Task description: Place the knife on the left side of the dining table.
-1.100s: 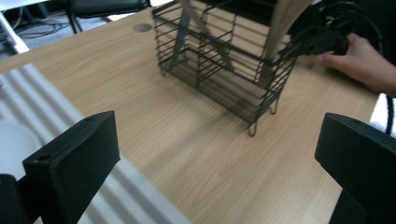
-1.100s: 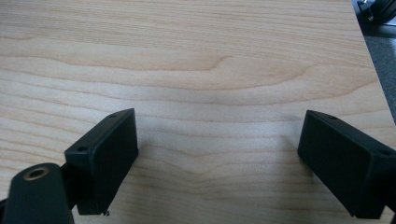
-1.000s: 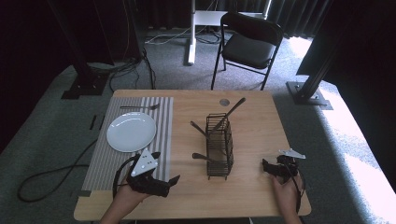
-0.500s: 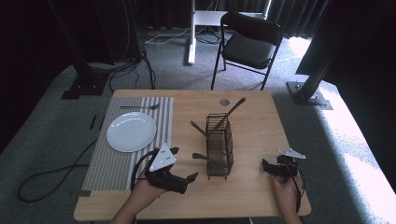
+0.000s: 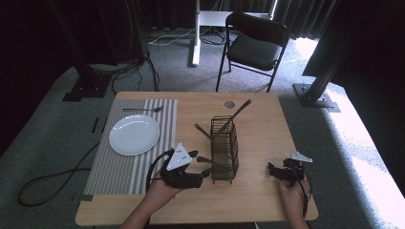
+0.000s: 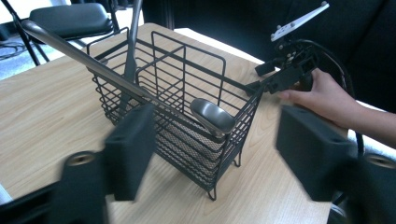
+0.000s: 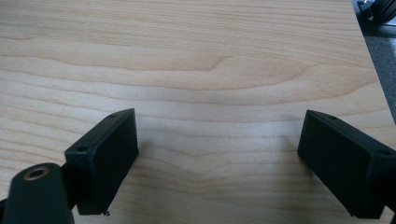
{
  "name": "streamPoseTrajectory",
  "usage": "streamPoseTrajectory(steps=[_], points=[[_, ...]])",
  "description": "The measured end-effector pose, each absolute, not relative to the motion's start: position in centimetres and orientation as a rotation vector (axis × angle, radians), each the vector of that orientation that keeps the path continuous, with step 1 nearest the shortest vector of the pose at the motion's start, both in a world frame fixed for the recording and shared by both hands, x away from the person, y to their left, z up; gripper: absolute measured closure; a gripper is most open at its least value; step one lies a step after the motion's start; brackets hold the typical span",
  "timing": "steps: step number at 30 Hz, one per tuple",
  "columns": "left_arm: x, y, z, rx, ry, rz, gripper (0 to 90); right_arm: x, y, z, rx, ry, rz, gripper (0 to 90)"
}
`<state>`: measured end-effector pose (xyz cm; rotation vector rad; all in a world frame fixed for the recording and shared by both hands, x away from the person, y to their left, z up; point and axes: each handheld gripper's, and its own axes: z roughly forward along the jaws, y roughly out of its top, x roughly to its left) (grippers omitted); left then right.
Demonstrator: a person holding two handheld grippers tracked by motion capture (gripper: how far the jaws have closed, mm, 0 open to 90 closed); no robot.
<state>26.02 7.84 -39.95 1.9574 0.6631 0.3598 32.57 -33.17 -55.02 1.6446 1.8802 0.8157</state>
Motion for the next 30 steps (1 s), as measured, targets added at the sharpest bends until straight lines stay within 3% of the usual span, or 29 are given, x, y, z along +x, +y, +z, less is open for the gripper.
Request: streamPoseTrajectory(steps=[6, 10, 30], points=[[26.1, 8.0, -40.1, 1.923, 0.698, 0.354, 61.5, 32.6, -33.2, -55.0, 1.645, 1.881, 0.814, 11.6], [26.1, 8.1, -40.0, 1.909, 0.695, 0.356, 73.8, 32.6, -33.2, -55.0, 1.645, 1.881, 0.814, 11.6], [28.3, 5.6, -38.0, 1.907, 0.629, 0.323, 82.6, 32.6, -33.2, -55.0, 1.645, 1.880, 0.816, 11.6]])
